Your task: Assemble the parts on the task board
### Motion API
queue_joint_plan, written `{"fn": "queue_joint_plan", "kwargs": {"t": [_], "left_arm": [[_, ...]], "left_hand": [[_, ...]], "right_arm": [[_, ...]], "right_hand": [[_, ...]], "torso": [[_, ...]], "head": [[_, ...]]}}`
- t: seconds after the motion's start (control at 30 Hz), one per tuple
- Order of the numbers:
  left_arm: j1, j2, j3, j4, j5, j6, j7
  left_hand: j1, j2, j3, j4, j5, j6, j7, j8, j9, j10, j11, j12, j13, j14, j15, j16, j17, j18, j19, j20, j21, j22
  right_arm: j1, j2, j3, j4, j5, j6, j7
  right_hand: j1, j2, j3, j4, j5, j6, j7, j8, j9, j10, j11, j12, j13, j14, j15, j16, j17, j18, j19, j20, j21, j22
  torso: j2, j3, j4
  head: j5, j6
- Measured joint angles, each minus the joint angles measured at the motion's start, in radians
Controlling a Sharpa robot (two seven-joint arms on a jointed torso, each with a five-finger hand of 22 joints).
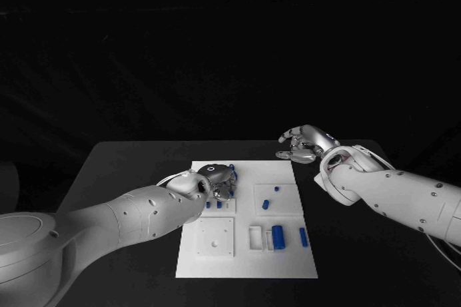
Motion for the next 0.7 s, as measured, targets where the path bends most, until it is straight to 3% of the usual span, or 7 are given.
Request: {"fn": "queue_joint_plan", "kwargs": {"t": [0.7], "left_arm": [[-0.003,0.021,0.003,-0.04,0.0,-0.001,0.012]], "left_hand": [[0.009,0.032,-0.002,0.002,-0.004,0.039,-0.014,0.0,-0.01,0.067,-0.021,-0.009,0.0,0.045,-0.024,0.068,0.02,0.013,0.046,-0.018,0.043,0.024]], "right_arm": [[0.0,0.003,0.0,0.001,0.0,0.0,0.0]], "right_hand": [[0.0,0.0,0.0,0.0,0.0,0.001,0.001,0.0,0.0,0.0,0.0,0.0,-0.001,0.0,0.0,0.0,0.0,0.0,0.0,0.0,0.0,0.0]], "torso": [[0.001,-0.0006,0.0004]], "head": [[-0.002,-0.004]]}}
